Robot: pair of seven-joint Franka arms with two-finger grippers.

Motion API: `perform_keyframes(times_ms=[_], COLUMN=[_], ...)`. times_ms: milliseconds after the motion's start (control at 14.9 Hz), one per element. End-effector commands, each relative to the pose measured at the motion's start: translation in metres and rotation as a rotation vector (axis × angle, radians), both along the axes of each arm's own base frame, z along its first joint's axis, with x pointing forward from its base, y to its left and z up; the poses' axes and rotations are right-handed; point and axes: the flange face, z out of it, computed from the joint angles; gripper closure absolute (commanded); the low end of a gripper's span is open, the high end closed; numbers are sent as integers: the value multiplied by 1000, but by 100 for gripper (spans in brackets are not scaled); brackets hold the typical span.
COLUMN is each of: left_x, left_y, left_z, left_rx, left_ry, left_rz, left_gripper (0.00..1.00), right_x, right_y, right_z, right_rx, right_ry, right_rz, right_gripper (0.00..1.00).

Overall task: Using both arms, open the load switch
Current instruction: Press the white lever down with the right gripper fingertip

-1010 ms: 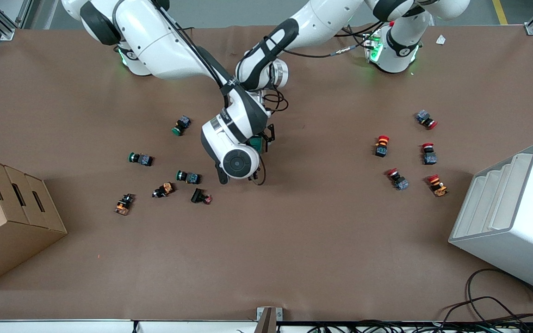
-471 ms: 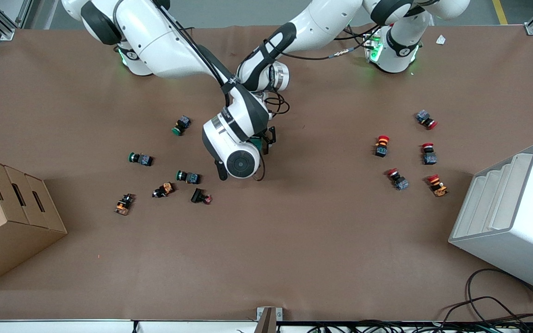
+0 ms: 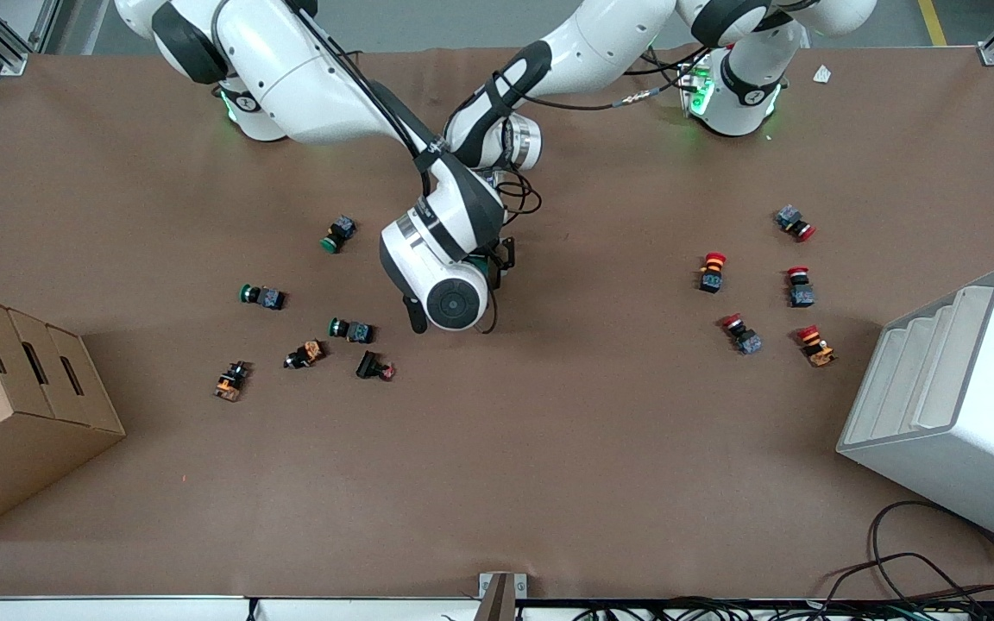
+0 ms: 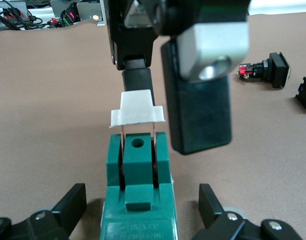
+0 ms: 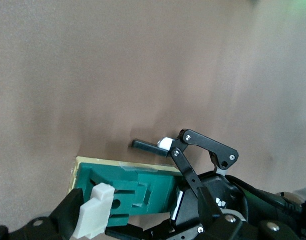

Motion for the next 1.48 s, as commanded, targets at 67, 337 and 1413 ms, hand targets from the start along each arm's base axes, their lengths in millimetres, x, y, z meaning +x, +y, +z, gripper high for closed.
perform_keyframes(times_ms=[67,337,1413], left_x=[-24,-28,-54], left_y=[8,7,13], left_z=[-16,-15,-21], left_rx=[-6,-7,19], left_ry=[19,23,28], left_rz=[-9,-11,-29], left_gripper=[1,1,0], right_x=[5,2,-34], right_y=[3,2,15], right_z=[19,30,17], right_rx=[48,34,1], right_ry=[49,88,195], right_rz=[-43,-19,86], right_gripper=[0,0,0])
